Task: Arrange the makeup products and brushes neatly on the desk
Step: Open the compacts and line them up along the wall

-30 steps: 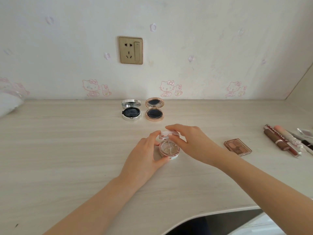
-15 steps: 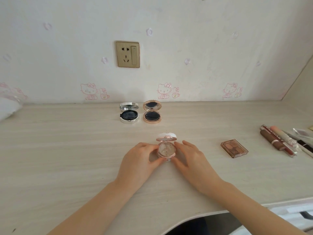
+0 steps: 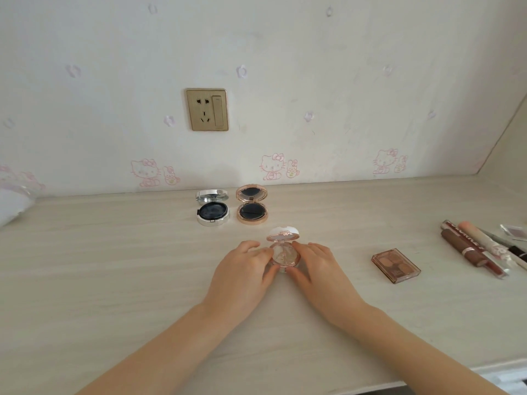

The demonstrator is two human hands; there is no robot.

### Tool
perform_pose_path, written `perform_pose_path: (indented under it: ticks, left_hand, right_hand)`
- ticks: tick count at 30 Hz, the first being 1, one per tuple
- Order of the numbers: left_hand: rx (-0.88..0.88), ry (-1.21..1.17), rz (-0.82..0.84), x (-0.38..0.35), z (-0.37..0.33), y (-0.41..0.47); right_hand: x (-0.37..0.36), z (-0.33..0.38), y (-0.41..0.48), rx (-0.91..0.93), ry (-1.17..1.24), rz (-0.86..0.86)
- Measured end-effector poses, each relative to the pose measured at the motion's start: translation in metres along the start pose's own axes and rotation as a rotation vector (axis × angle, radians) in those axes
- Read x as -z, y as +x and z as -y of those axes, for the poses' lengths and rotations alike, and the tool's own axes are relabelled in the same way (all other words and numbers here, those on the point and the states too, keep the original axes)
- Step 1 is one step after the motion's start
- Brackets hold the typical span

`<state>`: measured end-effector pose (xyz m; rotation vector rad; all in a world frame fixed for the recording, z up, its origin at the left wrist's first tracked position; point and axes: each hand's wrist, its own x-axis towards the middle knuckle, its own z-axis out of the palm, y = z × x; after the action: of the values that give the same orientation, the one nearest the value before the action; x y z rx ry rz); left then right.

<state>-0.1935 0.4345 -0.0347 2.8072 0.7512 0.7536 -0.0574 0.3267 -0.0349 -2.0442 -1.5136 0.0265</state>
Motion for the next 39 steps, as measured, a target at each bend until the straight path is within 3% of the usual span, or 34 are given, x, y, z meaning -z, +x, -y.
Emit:
perform_pose_path:
  ticks: [13, 39]
  left_hand:
    - [-0.08, 0.212, 0.001, -0.031, 0.004, 0.075]
    - [-0.004, 0.173, 0.038, -0.05, 0.021, 0.121]
  right_hand:
    - [0.001, -0.043, 0.064, -0.033, -0.072, 0.038]
    - [0.001, -0.053, 0.106, -0.074, 0.004, 0.054]
